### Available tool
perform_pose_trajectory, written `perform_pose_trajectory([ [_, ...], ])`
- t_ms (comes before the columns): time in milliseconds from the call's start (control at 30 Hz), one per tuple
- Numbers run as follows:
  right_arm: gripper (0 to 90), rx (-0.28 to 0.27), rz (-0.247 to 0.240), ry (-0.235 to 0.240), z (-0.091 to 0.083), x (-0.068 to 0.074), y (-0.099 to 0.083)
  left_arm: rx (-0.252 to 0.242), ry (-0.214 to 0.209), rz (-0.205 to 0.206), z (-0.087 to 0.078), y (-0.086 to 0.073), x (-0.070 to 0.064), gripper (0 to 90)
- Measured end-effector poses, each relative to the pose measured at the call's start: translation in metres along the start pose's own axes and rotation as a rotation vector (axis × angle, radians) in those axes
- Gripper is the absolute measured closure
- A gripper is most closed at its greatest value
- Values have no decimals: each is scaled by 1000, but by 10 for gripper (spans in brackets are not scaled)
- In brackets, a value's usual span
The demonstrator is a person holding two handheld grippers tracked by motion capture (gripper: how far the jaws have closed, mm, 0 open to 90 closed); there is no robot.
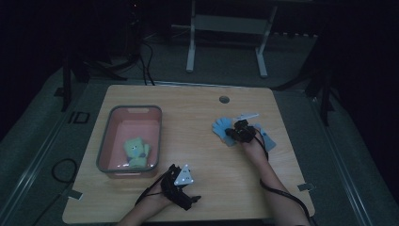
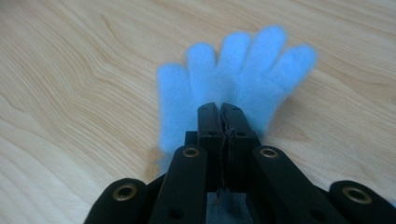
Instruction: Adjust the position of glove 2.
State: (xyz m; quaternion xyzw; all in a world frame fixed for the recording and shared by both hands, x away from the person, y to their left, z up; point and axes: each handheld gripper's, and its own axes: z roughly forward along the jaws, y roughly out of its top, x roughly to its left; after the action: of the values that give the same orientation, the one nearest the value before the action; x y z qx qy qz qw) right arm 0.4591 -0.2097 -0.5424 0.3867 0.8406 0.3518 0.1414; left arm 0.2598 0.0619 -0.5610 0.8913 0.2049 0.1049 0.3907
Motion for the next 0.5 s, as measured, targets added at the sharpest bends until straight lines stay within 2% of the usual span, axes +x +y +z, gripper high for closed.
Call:
perform_pose_trajectory([
  [67,878,-7,20,-36,-7,9,5,-5,1,-1,0,0,0,19],
  [233,877,-42,113,-104,-30,32,13,-18,12,-6,-1,1,0,19],
  [267,877,-42,113,-104,-30,32,13,-18,12,-6,-1,1,0,19],
  [300,878,-53,137,-112,-34,36,13,-22,13,-12,-2,1,0,19],
  [333,877,-55,164,-134,-39,44,12,-22,11,-15,-2,1,0,19],
  [500,878,-62,231,-185,-47,68,0,-22,20,-12,-3,1,0,19],
])
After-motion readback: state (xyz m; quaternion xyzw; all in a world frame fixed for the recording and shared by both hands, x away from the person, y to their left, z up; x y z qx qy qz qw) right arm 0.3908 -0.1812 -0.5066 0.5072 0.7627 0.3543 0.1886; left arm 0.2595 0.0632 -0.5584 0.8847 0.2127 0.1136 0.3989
